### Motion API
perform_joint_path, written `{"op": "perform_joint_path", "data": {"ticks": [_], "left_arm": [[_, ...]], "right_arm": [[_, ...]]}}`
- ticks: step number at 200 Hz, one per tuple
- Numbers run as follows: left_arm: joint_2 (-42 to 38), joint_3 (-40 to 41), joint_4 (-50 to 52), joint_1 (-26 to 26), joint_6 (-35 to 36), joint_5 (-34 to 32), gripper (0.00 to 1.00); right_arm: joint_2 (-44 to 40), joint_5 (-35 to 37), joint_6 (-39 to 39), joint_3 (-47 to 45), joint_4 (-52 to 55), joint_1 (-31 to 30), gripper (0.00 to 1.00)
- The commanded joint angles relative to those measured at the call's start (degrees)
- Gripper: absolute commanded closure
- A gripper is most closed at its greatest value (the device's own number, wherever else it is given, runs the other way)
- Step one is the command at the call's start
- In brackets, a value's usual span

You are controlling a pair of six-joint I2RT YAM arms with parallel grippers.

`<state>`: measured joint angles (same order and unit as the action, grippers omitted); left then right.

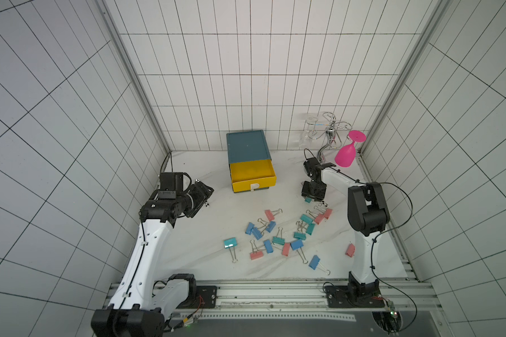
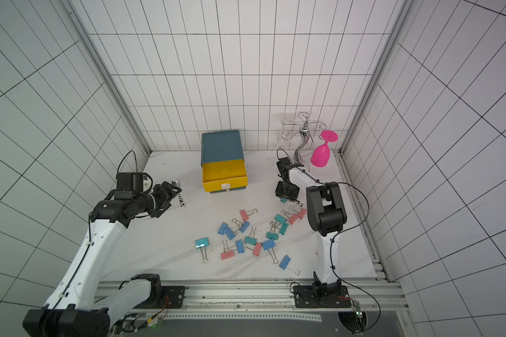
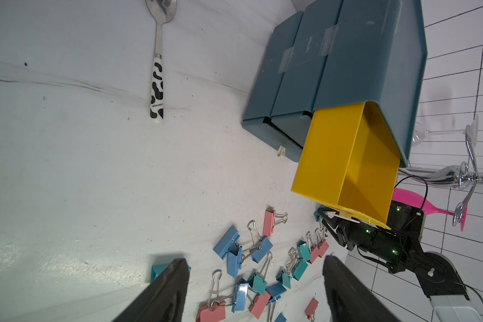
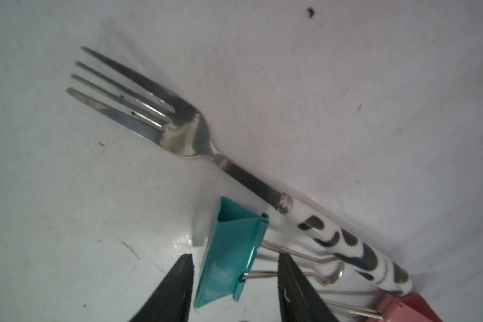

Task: Put the binder clips in the drawer according to color
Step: Pick up the binder clip at the center of the board, then place the binder clip in the drawer.

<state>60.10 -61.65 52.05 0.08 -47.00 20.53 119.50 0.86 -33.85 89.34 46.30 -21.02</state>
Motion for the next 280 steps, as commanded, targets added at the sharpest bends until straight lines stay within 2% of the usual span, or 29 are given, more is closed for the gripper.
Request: {"op": "perform_joint_path", "data": {"ticks": [1,67,116,168,223,280], "left_arm": [[-1.4,0.5,-1.0,0.3,0.0,0.1,0.20],[-2.7,0.5,-0.6,0.3,-0.8,0.0,0.20],[-4.1,0.6,-0.8,0.3,-1.6,-0.1,0.21],[-3.6,0.6,-1.4,0.3,-1.9,-0.3,0.21],[-1.7,0.3,-2.9,0.3,-2.1,0.6,0.21],[-0.1,-0.8,-1.5,0.3,-1.0,2.6,0.21]], "right_arm": [[0.9,0.3,-0.5,-1.6,-0.7,-0.5,0.54],[-1.5,0.2,-0.5,-6.5,-3.0,-2.2,0.69],[-7.8,0.3,-0.2,-9.0,-3.1,-4.9,0.78],[-16.5,-0.3,0.8,-7.5,-0.4,-8.5,0.80],[-21.9,-0.8,4.0,4.5,4.6,-11.5,0.81],[-14.7,-4.2,7.8,26.0,10.5,-18.2,0.81]]}}
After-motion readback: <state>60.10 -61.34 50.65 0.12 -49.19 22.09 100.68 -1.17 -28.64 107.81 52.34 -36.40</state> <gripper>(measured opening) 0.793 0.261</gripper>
